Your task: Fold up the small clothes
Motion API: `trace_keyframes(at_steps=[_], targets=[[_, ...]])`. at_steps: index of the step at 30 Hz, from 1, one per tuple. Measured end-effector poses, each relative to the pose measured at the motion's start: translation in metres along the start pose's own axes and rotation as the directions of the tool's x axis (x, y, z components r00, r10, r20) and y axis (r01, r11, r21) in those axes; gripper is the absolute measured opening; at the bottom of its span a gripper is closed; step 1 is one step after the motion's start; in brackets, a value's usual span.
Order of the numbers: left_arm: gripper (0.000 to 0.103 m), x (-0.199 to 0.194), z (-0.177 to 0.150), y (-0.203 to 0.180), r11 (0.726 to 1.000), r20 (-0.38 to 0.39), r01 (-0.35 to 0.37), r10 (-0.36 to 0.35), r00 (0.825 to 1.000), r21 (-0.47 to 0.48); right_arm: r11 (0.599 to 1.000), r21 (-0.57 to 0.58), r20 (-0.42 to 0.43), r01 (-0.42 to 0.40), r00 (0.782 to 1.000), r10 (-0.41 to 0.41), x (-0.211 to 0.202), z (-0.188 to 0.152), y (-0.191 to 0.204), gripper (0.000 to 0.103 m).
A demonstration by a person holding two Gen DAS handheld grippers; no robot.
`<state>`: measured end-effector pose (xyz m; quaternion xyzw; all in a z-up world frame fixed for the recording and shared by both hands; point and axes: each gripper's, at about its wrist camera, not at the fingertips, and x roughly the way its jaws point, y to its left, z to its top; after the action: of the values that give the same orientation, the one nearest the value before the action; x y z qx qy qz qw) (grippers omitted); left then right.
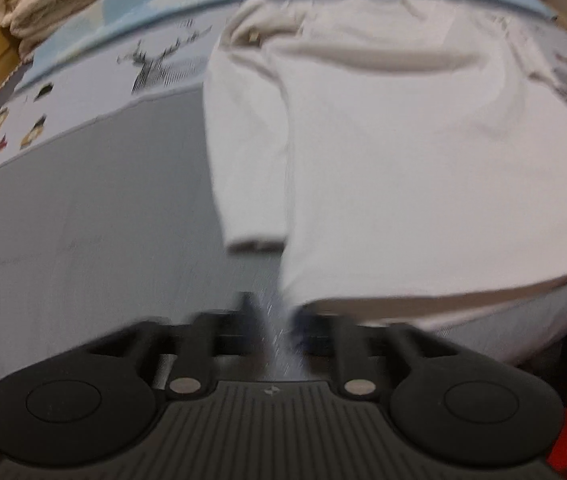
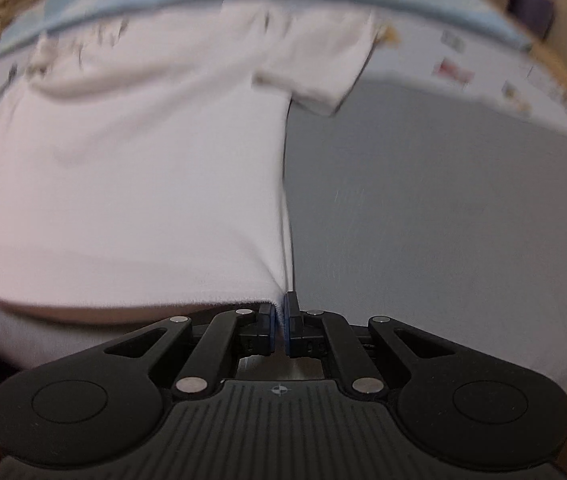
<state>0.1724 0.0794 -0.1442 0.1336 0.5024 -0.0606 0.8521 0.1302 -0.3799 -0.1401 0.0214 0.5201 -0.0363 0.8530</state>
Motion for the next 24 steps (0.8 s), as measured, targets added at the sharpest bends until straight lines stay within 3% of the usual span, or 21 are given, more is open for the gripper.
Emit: trace_keyframes(at_steps=[1,2,4,5,8,11,13,14,16,17,18,19,20,22,24], targets=[[0.079,-0.004,-0.002,0.006,1.0,0.001,-0.003,0.003,1.0,-0.013,1.0,0.005,-0.034,-0.006,0.999,0.006,0.003,0.001,0.0,0.022],[0.093,-0.011,-0.004,0.012,1.0,0.025,0.0,0.0,1.0,-0.031,1.0,0.011,-0.043,-0.005,0.999,0.005,0.002,0.001,-0.001,0.043],[0.098,-0.032,-0.004,0.028,0.998,0.094,0.016,-0.009,0.996,-0.068,1.0,0.021,-0.015,-0.011,1.0,0.012,-0.011,0.004,-0.003,0.068],[0.102,-0.038,0.0,0.036,0.996,0.113,0.015,-0.005,0.994,-0.088,0.999,0.017,0.014,-0.035,0.999,0.034,-0.02,0.003,-0.003,0.072],[0.103,-0.044,0.021,0.062,0.986,0.168,-0.014,0.042,0.985,-0.167,0.99,-0.016,0.103,-0.137,0.985,0.138,-0.042,0.006,0.004,0.075],[0.103,-0.016,0.05,0.078,0.969,0.117,-0.062,0.092,0.989,-0.239,0.994,-0.025,0.183,-0.109,0.977,0.112,-0.043,0.024,0.022,0.077],[0.102,0.02,0.067,0.086,0.964,0.027,0.03,-0.024,0.999,-0.265,0.994,0.006,0.239,-0.108,0.965,0.104,-0.034,0.044,0.036,0.081],[0.101,0.039,0.072,0.091,0.951,-0.029,0.094,-0.107,0.994,-0.296,0.993,0.027,0.249,-0.116,0.963,0.106,-0.026,0.054,0.042,0.081],[0.093,0.065,0.074,0.097,0.91,-0.108,0.16,-0.215,0.971,-0.381,0.984,0.068,0.243,-0.165,0.959,0.144,-0.003,0.073,0.052,0.081],[0.087,0.069,0.075,0.096,0.905,-0.112,0.173,-0.233,0.966,-0.389,0.978,0.093,0.233,-0.185,0.959,0.159,0.007,0.076,0.057,0.081],[0.075,0.067,0.078,0.093,0.916,-0.092,0.165,-0.212,0.973,-0.366,0.972,0.121,0.222,-0.201,0.96,0.171,0.018,0.081,0.058,0.081],[0.029,0.064,0.083,0.088,0.93,-0.075,0.192,-0.226,0.971,-0.313,0.966,0.142,0.207,-0.217,0.961,0.185,0.029,0.083,0.06,0.08],[0.003,0.064,0.088,0.084,0.932,-0.088,0.224,-0.258,0.962,-0.287,0.964,0.147,0.187,-0.219,0.964,0.191,0.035,0.079,0.063,0.08],[0.002,0.058,0.1,0.087,0.928,-0.078,0.225,-0.259,0.963,-0.296,0.97,0.162,0.129,-0.182,0.978,0.162,0.047,0.08,0.064,0.079],[0.002,0.045,0.114,0.102,0.929,-0.037,0.216,-0.237,0.971,-0.299,0.964,0.195,0.125,-0.179,0.98,0.156,0.052,0.084,0.061,0.079]])
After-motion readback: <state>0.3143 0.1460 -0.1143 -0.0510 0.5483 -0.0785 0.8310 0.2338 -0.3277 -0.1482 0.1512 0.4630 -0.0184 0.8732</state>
